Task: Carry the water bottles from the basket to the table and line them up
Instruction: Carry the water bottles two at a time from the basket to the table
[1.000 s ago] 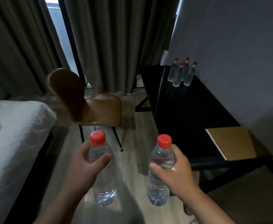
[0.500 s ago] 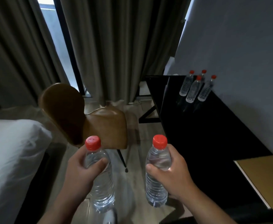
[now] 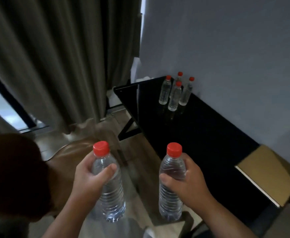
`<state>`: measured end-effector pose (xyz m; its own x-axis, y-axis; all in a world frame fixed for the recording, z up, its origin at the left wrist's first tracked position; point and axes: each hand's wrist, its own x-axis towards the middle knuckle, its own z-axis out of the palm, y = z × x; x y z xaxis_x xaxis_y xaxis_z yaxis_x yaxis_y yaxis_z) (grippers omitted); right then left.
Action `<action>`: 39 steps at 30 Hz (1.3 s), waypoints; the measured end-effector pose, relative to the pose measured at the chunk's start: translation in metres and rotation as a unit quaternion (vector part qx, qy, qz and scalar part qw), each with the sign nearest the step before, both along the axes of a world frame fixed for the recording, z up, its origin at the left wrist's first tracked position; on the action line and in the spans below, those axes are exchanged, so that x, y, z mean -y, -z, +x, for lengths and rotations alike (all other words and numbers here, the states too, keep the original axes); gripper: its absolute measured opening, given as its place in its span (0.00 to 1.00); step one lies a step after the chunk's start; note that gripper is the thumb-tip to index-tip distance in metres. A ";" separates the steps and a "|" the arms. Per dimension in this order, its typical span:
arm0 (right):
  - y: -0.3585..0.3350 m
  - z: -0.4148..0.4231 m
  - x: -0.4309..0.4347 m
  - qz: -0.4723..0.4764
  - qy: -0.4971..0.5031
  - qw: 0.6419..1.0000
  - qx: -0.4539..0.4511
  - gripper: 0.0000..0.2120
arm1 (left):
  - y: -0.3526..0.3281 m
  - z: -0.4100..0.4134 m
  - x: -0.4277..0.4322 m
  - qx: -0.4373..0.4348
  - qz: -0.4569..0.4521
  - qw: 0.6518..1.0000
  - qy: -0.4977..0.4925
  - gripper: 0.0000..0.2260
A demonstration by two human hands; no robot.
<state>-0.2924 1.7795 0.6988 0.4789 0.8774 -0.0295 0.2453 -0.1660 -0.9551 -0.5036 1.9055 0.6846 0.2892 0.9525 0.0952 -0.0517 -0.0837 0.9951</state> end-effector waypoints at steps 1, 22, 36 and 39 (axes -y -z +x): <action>0.003 0.008 -0.006 -0.006 0.021 1.000 0.001 0.19 | 0.002 0.012 -0.011 -0.002 0.002 1.000 0.024 0.14; 0.035 0.162 -0.220 -0.018 0.102 0.992 -0.068 0.19 | 0.005 0.188 -0.246 -0.055 -0.016 0.995 0.081 0.15; 0.063 0.245 -0.377 -0.010 0.208 0.972 -0.112 0.19 | 0.047 0.350 -0.433 -0.046 -0.032 0.972 0.228 0.14; 0.068 0.261 -0.420 -0.019 0.248 0.960 -0.127 0.17 | 0.056 0.383 -0.486 -0.076 -0.036 0.956 0.282 0.12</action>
<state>-0.0315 2.1997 0.6306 0.8108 0.5393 -0.2274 -0.1126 -0.2375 -0.9648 -0.1211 2.3915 0.6285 0.7638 0.6437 -0.0486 0.0766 -0.0155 0.9969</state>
